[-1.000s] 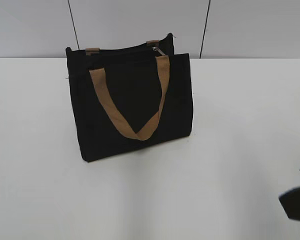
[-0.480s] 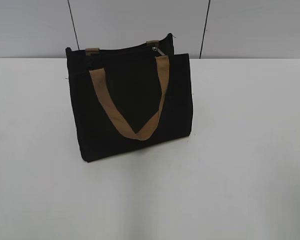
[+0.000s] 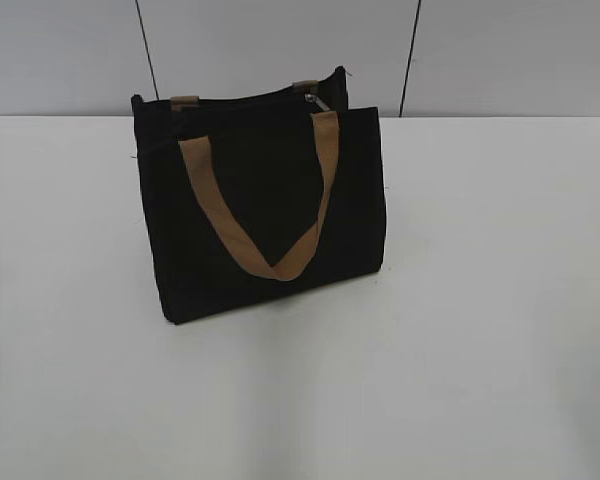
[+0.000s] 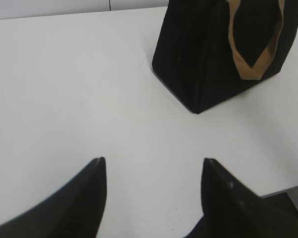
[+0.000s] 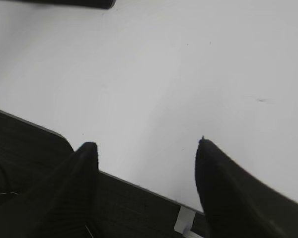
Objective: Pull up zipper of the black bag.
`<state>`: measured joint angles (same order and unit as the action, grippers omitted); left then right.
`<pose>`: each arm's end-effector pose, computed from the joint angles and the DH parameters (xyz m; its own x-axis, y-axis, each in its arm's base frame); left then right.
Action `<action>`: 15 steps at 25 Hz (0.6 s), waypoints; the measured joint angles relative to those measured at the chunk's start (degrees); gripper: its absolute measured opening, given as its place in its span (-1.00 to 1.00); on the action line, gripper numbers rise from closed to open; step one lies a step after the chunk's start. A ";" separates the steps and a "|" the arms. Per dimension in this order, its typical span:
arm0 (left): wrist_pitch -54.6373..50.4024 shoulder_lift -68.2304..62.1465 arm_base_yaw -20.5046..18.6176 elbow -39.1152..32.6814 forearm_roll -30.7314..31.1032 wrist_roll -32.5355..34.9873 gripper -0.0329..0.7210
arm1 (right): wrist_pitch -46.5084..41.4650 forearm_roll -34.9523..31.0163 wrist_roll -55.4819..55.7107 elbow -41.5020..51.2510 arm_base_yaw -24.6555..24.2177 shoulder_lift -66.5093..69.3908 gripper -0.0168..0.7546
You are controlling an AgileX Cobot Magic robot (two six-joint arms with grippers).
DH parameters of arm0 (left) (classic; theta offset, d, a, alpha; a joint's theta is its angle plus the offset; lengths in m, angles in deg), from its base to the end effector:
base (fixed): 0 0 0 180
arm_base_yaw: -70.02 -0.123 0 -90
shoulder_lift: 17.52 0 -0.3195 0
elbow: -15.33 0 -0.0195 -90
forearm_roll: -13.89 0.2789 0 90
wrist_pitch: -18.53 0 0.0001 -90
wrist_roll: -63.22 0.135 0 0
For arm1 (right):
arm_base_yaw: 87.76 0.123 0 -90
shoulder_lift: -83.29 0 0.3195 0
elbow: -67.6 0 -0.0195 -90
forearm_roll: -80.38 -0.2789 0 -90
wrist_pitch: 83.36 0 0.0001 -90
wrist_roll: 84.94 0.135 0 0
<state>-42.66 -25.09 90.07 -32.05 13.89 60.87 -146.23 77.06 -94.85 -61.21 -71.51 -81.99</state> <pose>0.0202 -0.0074 0.2817 -0.4276 0.1124 -0.8970 0.3256 0.9448 -0.0368 0.0391 0.0186 0.2514 -0.5479 -0.3116 -0.7763 -0.4024 0.9118 -0.0820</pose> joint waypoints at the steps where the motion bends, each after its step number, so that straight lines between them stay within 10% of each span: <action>1: 0.00 0.00 0.00 0.00 0.00 0.00 0.29 | 0.00 0.00 -0.31 0.00 0.00 0.00 0.25; 15: 0.05 0.69 -5.22 0.00 0.00 0.00 0.25 | 0.17 -0.51 -0.70 0.04 -4.50 -0.36 0.25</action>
<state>-42.61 -24.40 84.84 -32.05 13.89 60.87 -146.06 76.55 -95.54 -61.16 -76.01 -82.35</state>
